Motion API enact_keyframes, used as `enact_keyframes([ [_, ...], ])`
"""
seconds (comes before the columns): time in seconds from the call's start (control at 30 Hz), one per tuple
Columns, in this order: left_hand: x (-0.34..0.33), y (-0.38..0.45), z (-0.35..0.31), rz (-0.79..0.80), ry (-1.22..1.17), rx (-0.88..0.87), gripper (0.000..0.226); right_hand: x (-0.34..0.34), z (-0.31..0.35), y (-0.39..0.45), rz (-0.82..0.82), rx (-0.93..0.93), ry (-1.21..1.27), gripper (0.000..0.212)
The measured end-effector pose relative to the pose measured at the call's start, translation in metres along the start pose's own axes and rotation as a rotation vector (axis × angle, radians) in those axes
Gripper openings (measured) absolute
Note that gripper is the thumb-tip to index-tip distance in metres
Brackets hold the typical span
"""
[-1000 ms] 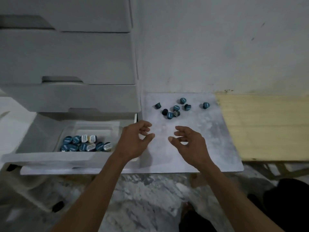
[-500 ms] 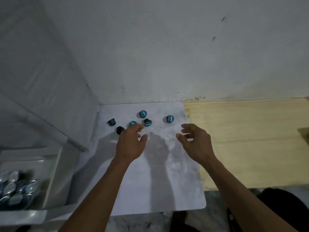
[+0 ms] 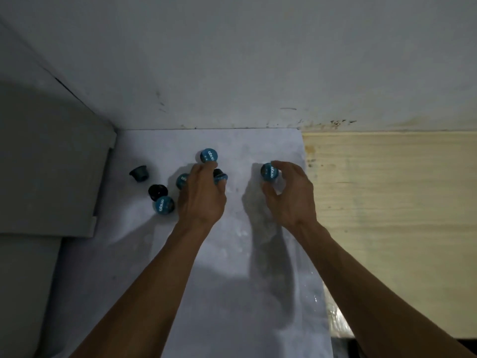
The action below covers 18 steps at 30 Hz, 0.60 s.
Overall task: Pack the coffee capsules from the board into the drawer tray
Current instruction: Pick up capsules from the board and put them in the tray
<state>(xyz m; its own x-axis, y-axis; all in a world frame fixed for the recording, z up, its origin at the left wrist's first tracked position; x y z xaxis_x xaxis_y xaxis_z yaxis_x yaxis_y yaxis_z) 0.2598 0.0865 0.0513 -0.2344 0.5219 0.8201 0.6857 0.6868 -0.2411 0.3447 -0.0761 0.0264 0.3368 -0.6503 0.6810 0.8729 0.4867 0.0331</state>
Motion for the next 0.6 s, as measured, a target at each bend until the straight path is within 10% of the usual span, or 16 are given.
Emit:
enact_keyframes([
  [0.6,-0.028,0.004,-0.005,-0.068,-0.265,0.119,0.032,-0.025,-0.028,-0.003,-0.231,0.201,-0.035,0.031],
])
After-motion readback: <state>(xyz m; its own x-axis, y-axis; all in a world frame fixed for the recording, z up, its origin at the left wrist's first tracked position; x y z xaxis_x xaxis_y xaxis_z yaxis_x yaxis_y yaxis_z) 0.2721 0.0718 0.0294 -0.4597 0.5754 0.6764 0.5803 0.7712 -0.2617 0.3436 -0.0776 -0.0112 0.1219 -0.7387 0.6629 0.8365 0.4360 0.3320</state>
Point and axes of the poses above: each hand's wrist, its own y-axis towards the middle knuckle, its own x-axis out of the back of the hand, z = x × y, the point moved 1 cm from there along y, towards the middle knuckle, and after that the axes turned 9 degrees about x, right-handed, at the moved point
